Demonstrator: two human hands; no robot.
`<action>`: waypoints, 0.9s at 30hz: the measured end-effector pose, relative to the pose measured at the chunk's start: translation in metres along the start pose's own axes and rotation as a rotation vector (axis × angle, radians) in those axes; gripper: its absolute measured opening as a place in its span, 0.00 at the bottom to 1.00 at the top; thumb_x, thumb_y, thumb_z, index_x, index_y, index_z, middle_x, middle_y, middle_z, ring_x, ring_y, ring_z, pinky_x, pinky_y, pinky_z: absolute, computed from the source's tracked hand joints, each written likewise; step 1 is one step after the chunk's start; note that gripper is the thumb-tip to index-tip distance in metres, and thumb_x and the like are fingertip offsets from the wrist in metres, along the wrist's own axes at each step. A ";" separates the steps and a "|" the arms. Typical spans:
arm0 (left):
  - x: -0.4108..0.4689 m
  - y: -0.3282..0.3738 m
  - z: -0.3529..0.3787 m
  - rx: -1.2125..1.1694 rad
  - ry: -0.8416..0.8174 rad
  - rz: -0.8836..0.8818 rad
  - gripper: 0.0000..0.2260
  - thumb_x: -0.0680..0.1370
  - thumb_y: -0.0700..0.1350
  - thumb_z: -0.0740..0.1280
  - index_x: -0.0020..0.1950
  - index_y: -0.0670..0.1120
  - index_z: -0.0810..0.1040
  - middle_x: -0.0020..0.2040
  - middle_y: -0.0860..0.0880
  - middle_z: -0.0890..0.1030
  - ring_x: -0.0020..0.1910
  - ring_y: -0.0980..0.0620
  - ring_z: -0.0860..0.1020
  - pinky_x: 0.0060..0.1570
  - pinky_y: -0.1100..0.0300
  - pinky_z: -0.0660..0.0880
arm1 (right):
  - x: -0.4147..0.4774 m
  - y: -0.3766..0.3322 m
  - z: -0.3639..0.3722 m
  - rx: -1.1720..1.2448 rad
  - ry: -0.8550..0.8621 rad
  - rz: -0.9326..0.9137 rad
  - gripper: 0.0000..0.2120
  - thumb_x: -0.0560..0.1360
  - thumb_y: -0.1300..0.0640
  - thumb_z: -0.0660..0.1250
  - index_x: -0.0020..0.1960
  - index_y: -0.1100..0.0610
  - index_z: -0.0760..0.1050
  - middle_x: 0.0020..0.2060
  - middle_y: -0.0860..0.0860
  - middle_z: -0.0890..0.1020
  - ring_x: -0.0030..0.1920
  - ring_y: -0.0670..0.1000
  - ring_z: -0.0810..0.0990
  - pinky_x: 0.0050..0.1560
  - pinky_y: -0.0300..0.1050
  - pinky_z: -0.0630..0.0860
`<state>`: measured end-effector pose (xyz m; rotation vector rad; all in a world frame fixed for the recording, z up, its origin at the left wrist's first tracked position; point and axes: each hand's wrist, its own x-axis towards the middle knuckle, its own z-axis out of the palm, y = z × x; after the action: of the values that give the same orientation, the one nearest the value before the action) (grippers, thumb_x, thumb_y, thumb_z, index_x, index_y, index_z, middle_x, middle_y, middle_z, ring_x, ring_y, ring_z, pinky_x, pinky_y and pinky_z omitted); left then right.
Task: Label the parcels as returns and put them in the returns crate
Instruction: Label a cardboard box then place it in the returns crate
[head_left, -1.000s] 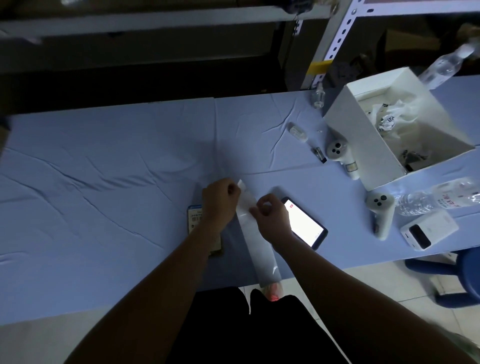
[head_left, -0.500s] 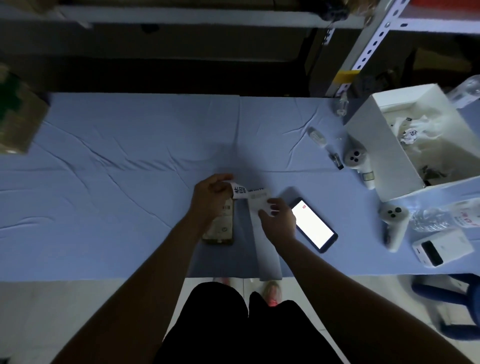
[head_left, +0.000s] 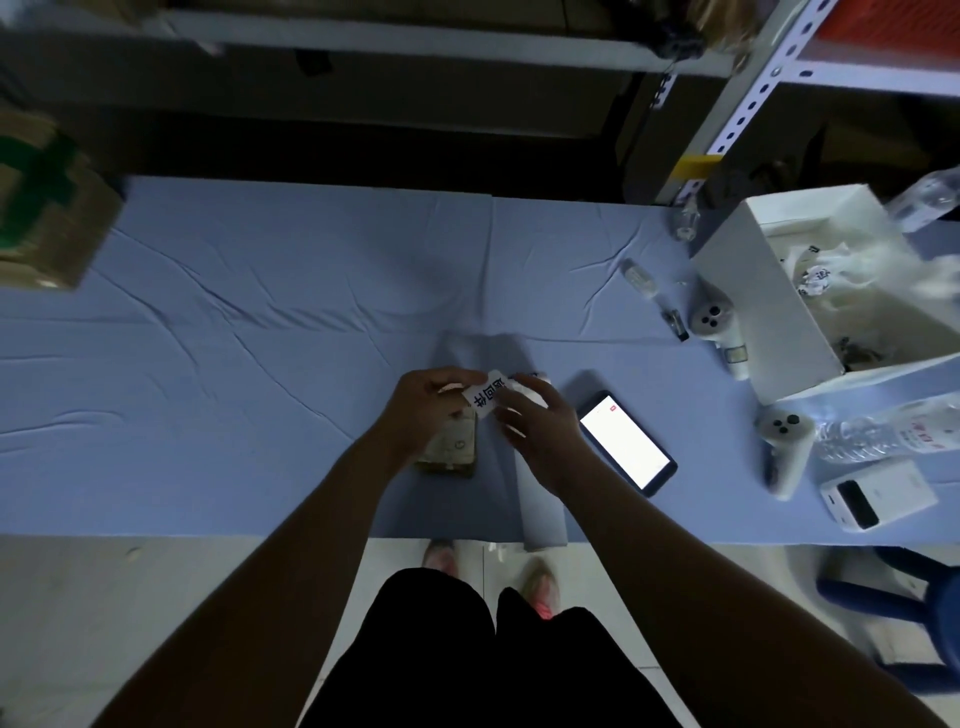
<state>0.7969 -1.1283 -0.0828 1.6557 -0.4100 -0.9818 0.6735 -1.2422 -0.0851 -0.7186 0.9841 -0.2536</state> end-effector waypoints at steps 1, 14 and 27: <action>-0.001 -0.001 -0.003 0.009 -0.019 0.000 0.15 0.75 0.30 0.66 0.50 0.48 0.86 0.47 0.49 0.86 0.44 0.54 0.83 0.42 0.63 0.78 | -0.001 0.001 0.002 -0.009 0.008 -0.007 0.20 0.74 0.64 0.73 0.64 0.60 0.73 0.44 0.61 0.85 0.44 0.53 0.84 0.45 0.43 0.79; -0.008 0.002 -0.027 0.335 -0.030 0.111 0.09 0.68 0.38 0.80 0.46 0.38 0.86 0.39 0.43 0.84 0.36 0.59 0.81 0.38 0.68 0.76 | -0.014 0.002 0.020 -0.702 -0.231 -0.195 0.26 0.70 0.72 0.74 0.61 0.52 0.71 0.42 0.52 0.85 0.37 0.49 0.83 0.46 0.56 0.79; -0.018 -0.046 -0.037 0.232 0.304 0.129 0.03 0.71 0.39 0.77 0.43 0.43 0.86 0.39 0.47 0.85 0.37 0.53 0.84 0.41 0.59 0.81 | -0.007 0.025 0.034 -0.510 0.138 -0.056 0.21 0.66 0.69 0.79 0.54 0.59 0.74 0.42 0.57 0.85 0.35 0.48 0.82 0.30 0.37 0.75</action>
<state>0.8047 -1.0774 -0.1161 1.9265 -0.4303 -0.5910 0.6951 -1.2050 -0.0846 -1.2064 1.1761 -0.0995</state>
